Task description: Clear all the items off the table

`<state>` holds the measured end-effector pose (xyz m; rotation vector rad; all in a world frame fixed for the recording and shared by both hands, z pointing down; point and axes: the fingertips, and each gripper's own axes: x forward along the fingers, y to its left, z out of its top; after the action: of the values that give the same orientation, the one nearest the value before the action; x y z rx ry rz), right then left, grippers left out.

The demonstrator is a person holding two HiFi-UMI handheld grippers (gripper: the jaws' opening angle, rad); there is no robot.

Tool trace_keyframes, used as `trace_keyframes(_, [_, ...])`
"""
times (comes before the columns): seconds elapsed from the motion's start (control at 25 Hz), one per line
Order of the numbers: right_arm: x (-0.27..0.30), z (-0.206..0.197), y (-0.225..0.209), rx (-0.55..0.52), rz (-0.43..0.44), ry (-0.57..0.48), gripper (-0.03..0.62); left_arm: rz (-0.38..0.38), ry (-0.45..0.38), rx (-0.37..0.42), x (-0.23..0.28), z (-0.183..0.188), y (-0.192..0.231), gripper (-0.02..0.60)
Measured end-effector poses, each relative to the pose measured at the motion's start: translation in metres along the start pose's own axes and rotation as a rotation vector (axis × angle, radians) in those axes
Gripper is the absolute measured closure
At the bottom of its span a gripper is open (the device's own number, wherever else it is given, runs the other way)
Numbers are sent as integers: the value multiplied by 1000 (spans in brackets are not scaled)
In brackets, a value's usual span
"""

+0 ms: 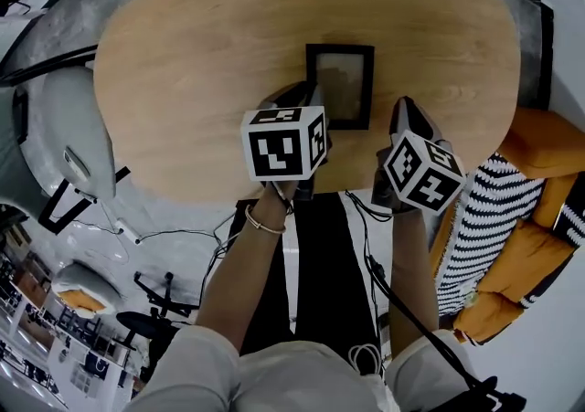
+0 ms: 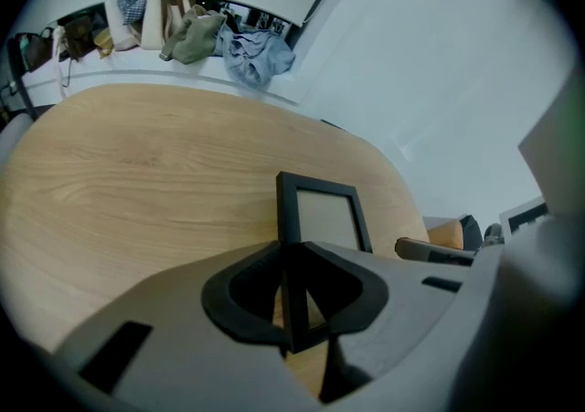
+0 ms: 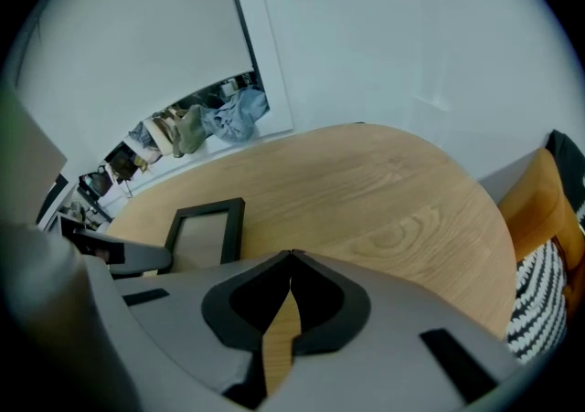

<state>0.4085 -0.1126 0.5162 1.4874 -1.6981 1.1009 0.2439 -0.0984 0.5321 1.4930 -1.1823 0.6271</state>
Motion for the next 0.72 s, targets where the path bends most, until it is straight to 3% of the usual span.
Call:
trace_keyframes(0.32, [9, 1, 100, -166, 90, 15, 569, 54, -110, -157, -61, 1, 85, 505])
trace_keyframes(0.72, [10, -40, 298, -487, 284, 69, 569, 182, -285, -448, -173, -46, 238, 505])
